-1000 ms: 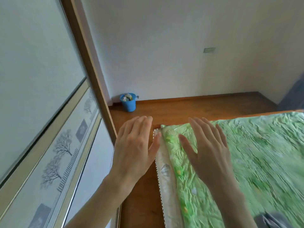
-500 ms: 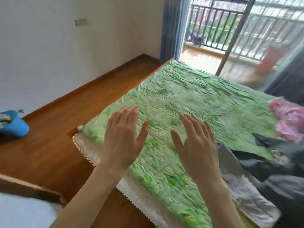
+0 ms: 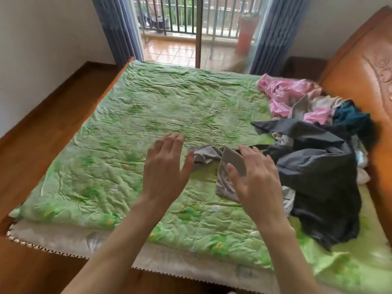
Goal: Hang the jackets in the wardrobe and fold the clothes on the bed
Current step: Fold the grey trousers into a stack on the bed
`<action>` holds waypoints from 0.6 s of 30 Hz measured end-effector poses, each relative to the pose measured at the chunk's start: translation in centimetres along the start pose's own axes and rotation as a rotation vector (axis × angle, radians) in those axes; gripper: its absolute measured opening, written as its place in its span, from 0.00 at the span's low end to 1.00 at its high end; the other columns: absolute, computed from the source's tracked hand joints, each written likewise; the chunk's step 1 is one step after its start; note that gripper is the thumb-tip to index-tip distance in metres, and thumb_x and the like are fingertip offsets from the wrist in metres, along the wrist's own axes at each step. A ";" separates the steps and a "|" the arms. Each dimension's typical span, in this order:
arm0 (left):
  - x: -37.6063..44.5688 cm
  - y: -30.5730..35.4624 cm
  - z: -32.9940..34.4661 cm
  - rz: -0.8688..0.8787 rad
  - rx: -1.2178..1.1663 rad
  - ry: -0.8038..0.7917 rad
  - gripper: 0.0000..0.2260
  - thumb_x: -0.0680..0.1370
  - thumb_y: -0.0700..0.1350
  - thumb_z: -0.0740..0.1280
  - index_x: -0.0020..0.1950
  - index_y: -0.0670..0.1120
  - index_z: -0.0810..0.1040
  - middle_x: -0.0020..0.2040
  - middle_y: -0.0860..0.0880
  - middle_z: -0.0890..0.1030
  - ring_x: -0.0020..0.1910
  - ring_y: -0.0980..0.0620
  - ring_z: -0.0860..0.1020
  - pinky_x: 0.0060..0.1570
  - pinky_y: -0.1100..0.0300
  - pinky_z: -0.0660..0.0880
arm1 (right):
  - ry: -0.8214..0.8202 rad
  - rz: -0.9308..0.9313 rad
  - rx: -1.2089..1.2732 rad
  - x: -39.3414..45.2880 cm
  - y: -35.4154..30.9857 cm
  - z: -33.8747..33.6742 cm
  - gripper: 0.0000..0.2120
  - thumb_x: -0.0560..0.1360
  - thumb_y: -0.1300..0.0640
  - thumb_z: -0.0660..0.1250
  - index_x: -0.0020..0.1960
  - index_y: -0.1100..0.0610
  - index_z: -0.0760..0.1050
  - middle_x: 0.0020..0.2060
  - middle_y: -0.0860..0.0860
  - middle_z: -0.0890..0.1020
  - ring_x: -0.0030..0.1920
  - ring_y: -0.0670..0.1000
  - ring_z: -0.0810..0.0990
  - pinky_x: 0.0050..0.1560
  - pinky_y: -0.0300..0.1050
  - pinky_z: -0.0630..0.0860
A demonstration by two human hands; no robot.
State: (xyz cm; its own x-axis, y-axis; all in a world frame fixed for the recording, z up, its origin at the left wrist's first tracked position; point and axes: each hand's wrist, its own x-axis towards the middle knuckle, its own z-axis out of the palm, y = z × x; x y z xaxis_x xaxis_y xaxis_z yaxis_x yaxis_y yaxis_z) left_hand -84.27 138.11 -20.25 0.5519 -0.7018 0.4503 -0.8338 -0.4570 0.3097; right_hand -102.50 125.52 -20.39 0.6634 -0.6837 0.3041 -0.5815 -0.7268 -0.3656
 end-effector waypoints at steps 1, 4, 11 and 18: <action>0.5 0.9 1.0 0.013 -0.010 -0.009 0.21 0.84 0.53 0.61 0.72 0.42 0.75 0.68 0.43 0.79 0.70 0.42 0.75 0.68 0.44 0.72 | 0.003 0.020 0.002 0.0 1.4 0.0 0.27 0.84 0.44 0.62 0.78 0.55 0.67 0.74 0.52 0.74 0.77 0.52 0.68 0.80 0.52 0.56; 1.7 3.8 4.6 0.044 -0.045 -0.028 0.21 0.84 0.53 0.62 0.71 0.42 0.76 0.68 0.43 0.79 0.70 0.42 0.74 0.69 0.46 0.71 | 0.001 0.088 0.019 0.1 6.1 0.1 0.27 0.83 0.43 0.61 0.78 0.55 0.68 0.73 0.52 0.75 0.76 0.53 0.68 0.80 0.54 0.58; 3.0 8.6 14.9 0.094 -0.057 -0.176 0.19 0.82 0.49 0.67 0.70 0.42 0.77 0.67 0.44 0.80 0.68 0.42 0.76 0.65 0.46 0.73 | -0.129 0.182 -0.046 0.0 17.8 2.6 0.29 0.81 0.45 0.67 0.77 0.57 0.69 0.73 0.53 0.76 0.76 0.54 0.70 0.79 0.56 0.60; 3.0 8.2 26.5 0.086 -0.094 -0.338 0.19 0.82 0.51 0.64 0.69 0.42 0.77 0.65 0.44 0.81 0.67 0.43 0.77 0.66 0.48 0.74 | -0.249 0.180 -0.125 1.9 23.9 9.3 0.31 0.78 0.47 0.72 0.76 0.57 0.71 0.72 0.54 0.77 0.74 0.55 0.73 0.78 0.56 0.62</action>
State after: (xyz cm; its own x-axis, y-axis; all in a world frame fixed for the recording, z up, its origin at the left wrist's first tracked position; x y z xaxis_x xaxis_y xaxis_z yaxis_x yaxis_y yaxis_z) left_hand -89.76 117.75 -38.50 0.4313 -0.8840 0.1803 -0.8637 -0.3467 0.3658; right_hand -110.79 107.50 -36.72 0.6307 -0.7759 0.0146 -0.7428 -0.6090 -0.2781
